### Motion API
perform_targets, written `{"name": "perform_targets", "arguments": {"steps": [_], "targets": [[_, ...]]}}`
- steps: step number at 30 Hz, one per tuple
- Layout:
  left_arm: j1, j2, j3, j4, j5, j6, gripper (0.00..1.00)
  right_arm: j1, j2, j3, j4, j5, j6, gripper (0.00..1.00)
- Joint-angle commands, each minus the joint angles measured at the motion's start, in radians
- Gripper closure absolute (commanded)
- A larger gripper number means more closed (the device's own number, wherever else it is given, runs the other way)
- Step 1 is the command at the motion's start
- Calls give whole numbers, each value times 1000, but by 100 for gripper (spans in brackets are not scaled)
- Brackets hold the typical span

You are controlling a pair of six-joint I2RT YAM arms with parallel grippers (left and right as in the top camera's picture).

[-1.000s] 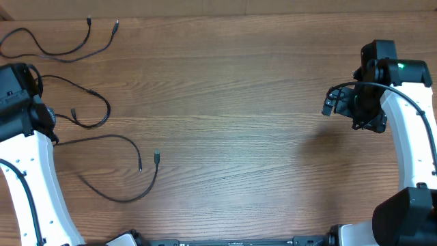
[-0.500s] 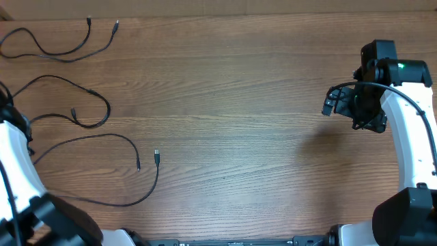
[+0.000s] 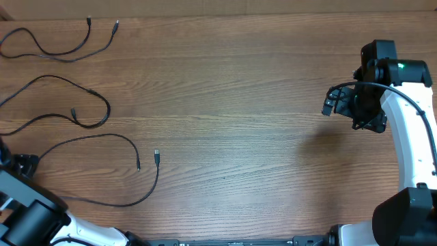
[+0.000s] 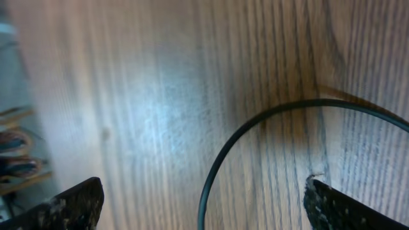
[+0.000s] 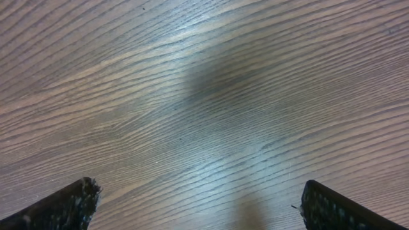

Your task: Untangle cables

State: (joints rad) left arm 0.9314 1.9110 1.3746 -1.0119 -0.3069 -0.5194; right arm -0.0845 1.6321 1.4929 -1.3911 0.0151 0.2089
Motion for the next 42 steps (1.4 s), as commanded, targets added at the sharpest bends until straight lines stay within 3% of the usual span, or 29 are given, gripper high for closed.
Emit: {"name": "perform_targets", "arguments": {"steps": [1, 6, 8, 9, 10, 11, 13, 15, 18, 22, 36, 42], "targets": [[21, 32, -7, 25, 207, 144, 0, -3, 1, -2, 2, 10, -1, 0], [24, 61, -7, 58, 263, 200, 1, -3, 1, -2, 2, 10, -1, 0], [24, 69, -7, 59, 254, 206, 12, -3, 1, -2, 2, 10, -1, 0], [24, 71, -7, 58, 237, 207, 22, -3, 1, -2, 2, 10, -1, 0], [24, 72, -7, 55, 198, 206, 39, -3, 1, -2, 2, 10, -1, 0], [24, 72, -7, 54, 167, 207, 46, -3, 1, -2, 2, 10, -1, 0], [24, 72, -6, 46, 71, 218, 53, -3, 1, -2, 2, 10, -1, 0], [24, 72, -6, 45, 20, 241, 69, -3, 1, -2, 2, 10, -1, 0], [24, 72, 3, 57, 15, 243, 77, -3, 1, -2, 2, 10, -1, 0], [24, 72, 50, 59, 14, 246, 96, -3, 1, -2, 2, 10, -1, 0], [26, 72, 290, 42, 6, 317, 96, -3, 1, -2, 2, 10, -1, 0], [38, 72, 293, 67, -147, 309, 96, -3, 1, -2, 2, 10, -1, 0]]}}
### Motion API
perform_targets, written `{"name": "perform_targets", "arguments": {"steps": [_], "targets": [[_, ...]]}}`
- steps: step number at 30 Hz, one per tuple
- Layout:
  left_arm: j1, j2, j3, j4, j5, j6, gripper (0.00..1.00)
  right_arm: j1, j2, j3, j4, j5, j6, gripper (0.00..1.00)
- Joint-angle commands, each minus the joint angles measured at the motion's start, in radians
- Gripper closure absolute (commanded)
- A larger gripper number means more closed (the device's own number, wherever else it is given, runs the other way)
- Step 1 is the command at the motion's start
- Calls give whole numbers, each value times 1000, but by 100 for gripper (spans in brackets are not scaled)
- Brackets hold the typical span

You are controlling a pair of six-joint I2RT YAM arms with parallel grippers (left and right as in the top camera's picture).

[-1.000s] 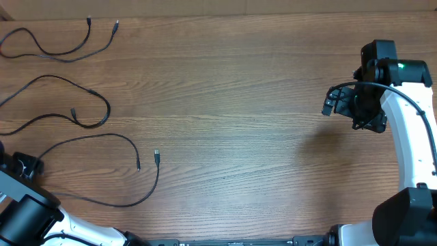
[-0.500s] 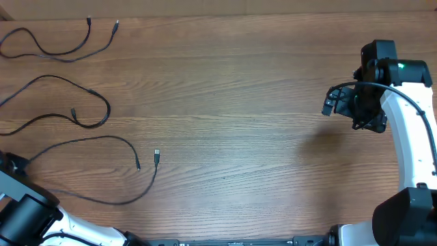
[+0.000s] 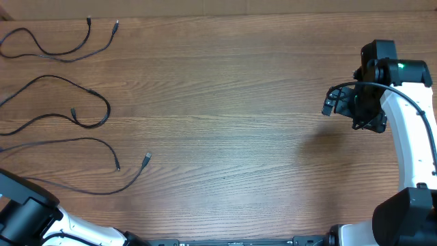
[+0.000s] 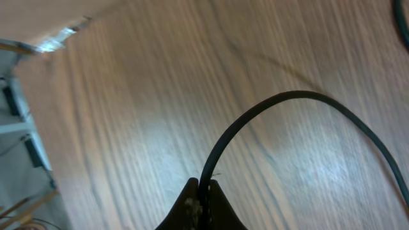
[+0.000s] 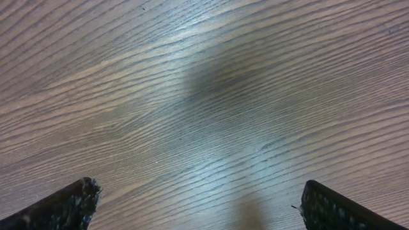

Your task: Untangle cables

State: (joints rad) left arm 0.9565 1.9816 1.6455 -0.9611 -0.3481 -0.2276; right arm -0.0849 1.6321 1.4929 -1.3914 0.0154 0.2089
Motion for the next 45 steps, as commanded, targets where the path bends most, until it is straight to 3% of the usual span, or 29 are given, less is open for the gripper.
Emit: {"name": "perform_targets", "arguments": {"steps": [1, 8, 12, 14, 18, 20, 22, 24, 29, 35, 45], "targets": [[20, 1, 26, 30, -103, 18, 96, -3, 1, -2, 2, 10, -1, 0], [82, 1, 64, 93, -95, 21, 96, -3, 1, -2, 2, 10, -1, 0], [106, 2, 64, 122, -21, 22, 96, -3, 1, -2, 2, 10, -1, 0], [116, 2, 64, 137, 40, 22, 82, -3, 1, -2, 2, 10, -1, 0], [118, 3, 64, 146, 158, 22, 33, -3, 1, -2, 2, 10, -1, 0], [118, 2, 64, 141, 228, 22, 22, -3, 1, -2, 2, 10, -1, 0], [117, 2, 64, 117, 313, 22, 23, -3, 1, -2, 2, 10, -1, 0], [115, 2, 64, 94, 408, 22, 34, -3, 1, -2, 2, 10, -1, 0], [95, 3, 60, -1, 608, 23, 29, -3, 1, -2, 2, 10, -1, 0], [34, 3, -3, -114, 611, 23, 29, -3, 1, -2, 2, 10, -1, 0], [-156, 3, -268, -24, 637, 22, 23, -3, 1, -2, 2, 10, -1, 0]]}}
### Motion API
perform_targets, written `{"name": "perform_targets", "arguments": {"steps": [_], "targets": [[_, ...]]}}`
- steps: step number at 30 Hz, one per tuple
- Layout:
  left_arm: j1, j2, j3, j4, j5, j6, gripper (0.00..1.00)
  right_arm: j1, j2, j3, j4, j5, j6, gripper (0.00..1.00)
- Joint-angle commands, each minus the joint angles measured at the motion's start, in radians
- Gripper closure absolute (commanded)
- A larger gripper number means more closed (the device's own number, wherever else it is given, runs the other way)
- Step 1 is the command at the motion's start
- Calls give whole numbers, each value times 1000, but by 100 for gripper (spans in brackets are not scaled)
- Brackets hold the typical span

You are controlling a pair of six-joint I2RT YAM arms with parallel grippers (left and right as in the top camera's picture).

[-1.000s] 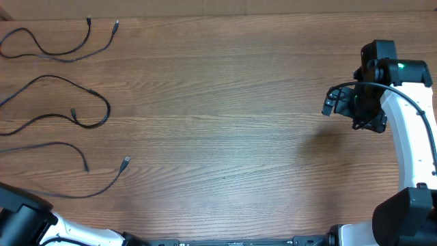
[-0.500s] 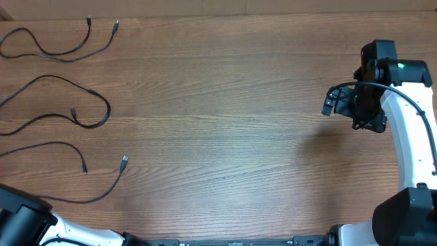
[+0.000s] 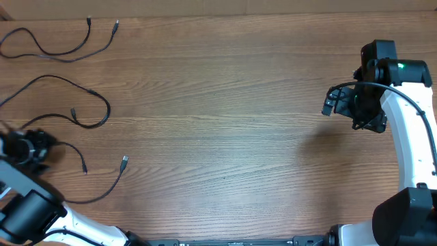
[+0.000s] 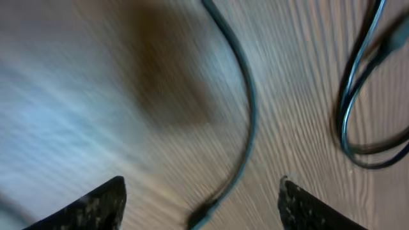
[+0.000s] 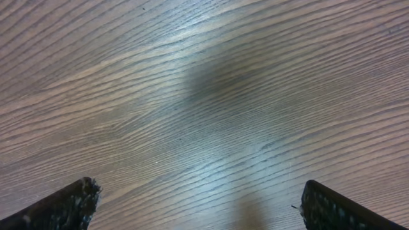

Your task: Untangle cables

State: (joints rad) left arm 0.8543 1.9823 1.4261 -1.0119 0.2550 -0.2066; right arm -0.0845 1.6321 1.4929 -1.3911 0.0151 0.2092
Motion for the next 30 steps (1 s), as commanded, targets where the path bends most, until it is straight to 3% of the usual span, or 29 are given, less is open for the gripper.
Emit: {"name": "perform_targets", "arguments": {"steps": [1, 5, 9, 14, 30], "targets": [[-75, 2, -61, 39, 34, 1, 23, -3, 1, -2, 2, 10, -2, 0], [-160, 2, -74, 67, -39, -34, 26, -3, 1, -2, 2, 10, -2, 0], [-228, 2, -77, 53, -252, -187, 33, -3, 1, -2, 2, 10, -2, 0], [-280, 2, -90, 41, -369, -219, 41, -3, 1, -2, 2, 10, -2, 0], [-281, 7, -143, 111, -366, -228, 42, -3, 1, -2, 2, 10, -2, 0]]}}
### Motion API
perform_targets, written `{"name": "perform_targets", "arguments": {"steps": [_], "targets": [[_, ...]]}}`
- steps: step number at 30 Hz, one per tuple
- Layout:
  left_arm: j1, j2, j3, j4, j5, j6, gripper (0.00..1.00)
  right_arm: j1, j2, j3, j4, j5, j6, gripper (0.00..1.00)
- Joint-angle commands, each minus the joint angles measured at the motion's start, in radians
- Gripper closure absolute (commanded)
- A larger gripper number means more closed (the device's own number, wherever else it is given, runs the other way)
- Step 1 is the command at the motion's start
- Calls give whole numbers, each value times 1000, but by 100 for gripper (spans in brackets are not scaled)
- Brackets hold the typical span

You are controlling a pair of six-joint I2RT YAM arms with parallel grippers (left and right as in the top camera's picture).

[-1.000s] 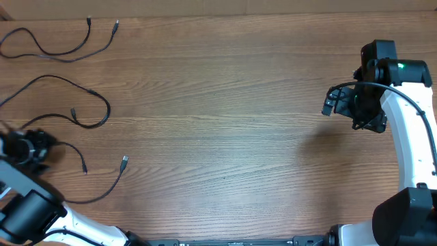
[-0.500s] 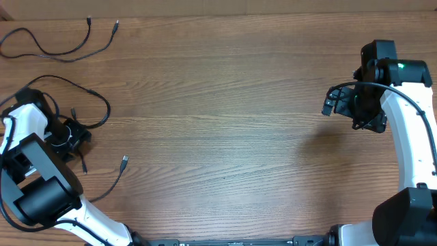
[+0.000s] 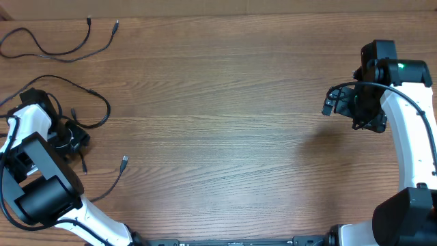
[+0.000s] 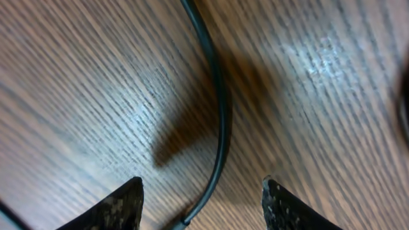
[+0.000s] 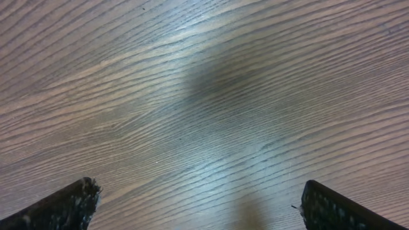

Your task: Untangle cables

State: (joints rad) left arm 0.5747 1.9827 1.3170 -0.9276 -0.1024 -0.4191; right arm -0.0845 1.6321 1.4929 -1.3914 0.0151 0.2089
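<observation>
Three black cables lie apart at the table's left: a far one (image 3: pixel 68 59), a middle loop (image 3: pixel 104 104) and a near one whose plug end (image 3: pixel 123 161) points right. My left gripper (image 3: pixel 72 137) hovers low between the middle and near cables. In the left wrist view it (image 4: pixel 201 211) is open, and a black cable (image 4: pixel 220 128) runs between its fingers (image 4: pixel 108 204) without touching them. Which cable this is I cannot tell. My right gripper (image 3: pixel 330 106) hangs open over bare wood at the right, seen open in the right wrist view (image 5: pixel 201 204).
The wooden table (image 3: pixel 225 137) stretches between the two arms. Its far edge (image 3: pixel 225 14) runs just behind the far cable. The left arm's white links (image 3: pixel 31 119) cover part of the middle cable's left side.
My left gripper has moved right and slightly farther back, from the table's left edge to between the middle and near cables. It stays open. The cables and the right arm have not moved.
My left gripper first stood open over the near cable at the left edge. Then it was shut on that cable, whose ends lay farther left. Then it was open, the ends farther left again. Now it is open over a cable farther right.
</observation>
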Motion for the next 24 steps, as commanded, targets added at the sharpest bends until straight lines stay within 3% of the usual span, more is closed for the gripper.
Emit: {"name": "perform_targets", "arguments": {"steps": [1, 3, 4, 5, 6, 8, 14, 21, 24], "targets": [[-1, 7, -47, 43, -9, -15, 42, -3, 1, -2, 2, 10, -1, 0], [-1, 7, -74, 72, -9, -15, 43, -3, 1, -2, 2, 10, -1, 0], [0, 7, -81, 78, -10, -15, 49, -3, 1, -2, 2, 10, -1, 0], [1, 7, -85, 81, -11, -15, 58, -3, 1, -2, 2, 10, -1, 0], [2, 7, -85, 79, -12, -15, 84, -3, 1, -2, 2, 10, -1, 0], [2, 7, -85, 71, -9, -16, 96, -3, 1, -2, 2, 10, -1, 0], [3, 2, -68, -19, 43, -27, 96, -3, 1, -2, 2, 10, -1, 0], [10, -26, -1, -195, 43, -275, 96, -3, 1, -2, 2, 10, -1, 0], [10, -34, 35, -252, 44, -286, 96, -3, 1, -2, 2, 10, -1, 0]]}}
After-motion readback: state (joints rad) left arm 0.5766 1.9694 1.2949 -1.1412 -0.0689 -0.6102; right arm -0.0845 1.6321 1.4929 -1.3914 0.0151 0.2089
